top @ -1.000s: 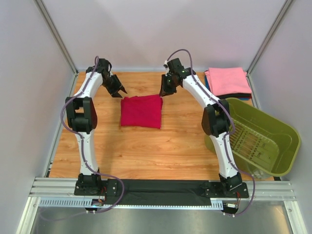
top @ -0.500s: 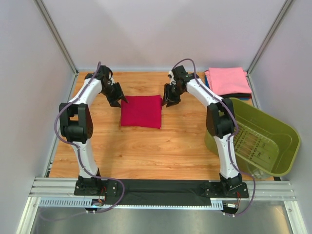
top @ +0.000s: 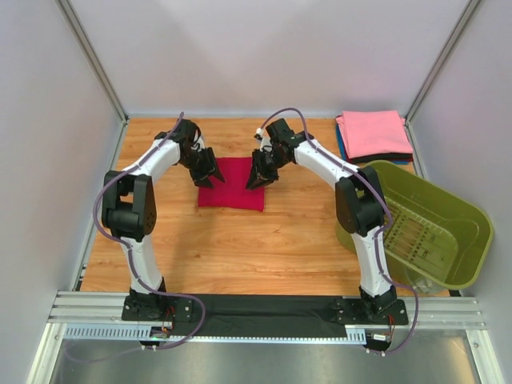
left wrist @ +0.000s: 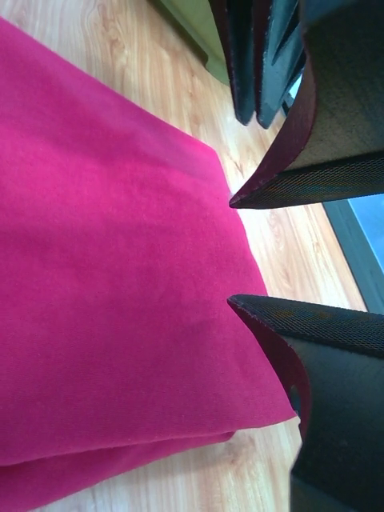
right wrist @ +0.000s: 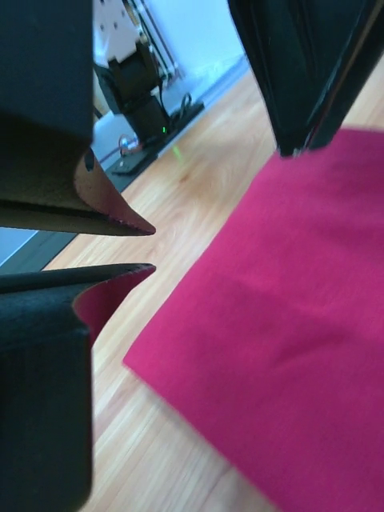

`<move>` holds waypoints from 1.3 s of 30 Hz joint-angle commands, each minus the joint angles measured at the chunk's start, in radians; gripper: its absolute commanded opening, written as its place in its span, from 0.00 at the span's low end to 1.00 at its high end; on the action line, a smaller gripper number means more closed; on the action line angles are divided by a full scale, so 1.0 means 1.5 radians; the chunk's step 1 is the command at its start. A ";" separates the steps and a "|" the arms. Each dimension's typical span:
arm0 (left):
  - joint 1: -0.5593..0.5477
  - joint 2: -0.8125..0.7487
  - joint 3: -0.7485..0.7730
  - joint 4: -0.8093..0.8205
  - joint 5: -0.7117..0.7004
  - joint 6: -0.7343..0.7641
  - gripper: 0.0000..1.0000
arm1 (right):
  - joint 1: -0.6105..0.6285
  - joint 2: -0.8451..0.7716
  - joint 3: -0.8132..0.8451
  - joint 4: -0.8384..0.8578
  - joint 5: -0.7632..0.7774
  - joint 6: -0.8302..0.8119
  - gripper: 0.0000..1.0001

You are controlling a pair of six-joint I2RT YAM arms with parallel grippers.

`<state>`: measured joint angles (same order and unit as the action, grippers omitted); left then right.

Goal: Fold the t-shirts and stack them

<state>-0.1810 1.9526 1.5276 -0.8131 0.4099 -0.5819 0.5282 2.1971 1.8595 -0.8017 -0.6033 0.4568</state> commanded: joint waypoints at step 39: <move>0.029 0.043 -0.015 -0.079 -0.182 -0.016 0.56 | 0.034 0.167 0.084 0.188 -0.143 0.180 0.15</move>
<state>-0.1379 1.9995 1.5002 -0.9257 0.1707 -0.6003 0.5728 2.3775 2.0270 -0.5900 -0.7746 0.6636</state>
